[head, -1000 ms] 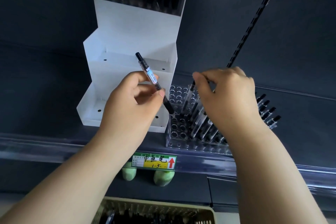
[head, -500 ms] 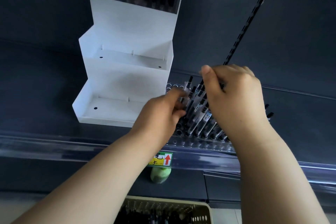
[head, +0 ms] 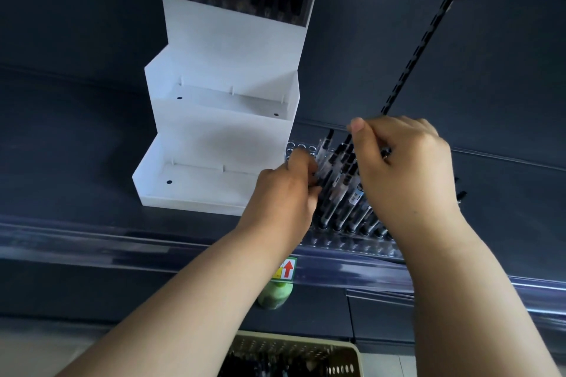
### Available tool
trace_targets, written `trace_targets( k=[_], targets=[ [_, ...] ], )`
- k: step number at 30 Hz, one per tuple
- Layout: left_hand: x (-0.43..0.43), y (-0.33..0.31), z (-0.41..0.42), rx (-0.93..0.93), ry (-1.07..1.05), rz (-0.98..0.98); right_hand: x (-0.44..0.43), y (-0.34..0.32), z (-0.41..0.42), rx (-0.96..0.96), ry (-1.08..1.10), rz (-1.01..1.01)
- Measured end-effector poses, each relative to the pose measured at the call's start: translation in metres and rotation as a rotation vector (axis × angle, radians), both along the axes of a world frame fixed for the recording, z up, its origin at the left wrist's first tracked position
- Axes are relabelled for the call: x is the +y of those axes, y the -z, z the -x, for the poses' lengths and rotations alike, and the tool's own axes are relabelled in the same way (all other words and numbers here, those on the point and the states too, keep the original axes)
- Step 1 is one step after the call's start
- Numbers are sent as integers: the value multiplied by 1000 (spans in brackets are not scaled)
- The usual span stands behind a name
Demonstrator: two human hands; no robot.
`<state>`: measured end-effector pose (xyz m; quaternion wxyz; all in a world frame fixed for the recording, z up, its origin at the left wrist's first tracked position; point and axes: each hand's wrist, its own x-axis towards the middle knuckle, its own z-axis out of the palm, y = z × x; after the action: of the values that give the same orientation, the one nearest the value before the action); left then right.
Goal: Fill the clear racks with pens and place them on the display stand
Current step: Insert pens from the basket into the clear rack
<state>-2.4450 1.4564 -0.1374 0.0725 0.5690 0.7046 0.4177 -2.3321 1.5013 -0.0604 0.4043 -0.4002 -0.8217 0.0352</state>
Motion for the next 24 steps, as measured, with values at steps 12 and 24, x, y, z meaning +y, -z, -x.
trace_targets(
  k=[12, 24],
  targets=[
    [-2, -8, 4, -9, -8, 75, -8, 3, 3, -20, -60, -37],
    [-86, -7, 6, 521, 26, 157, -77, 47, -34, -108, -244, -187]
  ],
)
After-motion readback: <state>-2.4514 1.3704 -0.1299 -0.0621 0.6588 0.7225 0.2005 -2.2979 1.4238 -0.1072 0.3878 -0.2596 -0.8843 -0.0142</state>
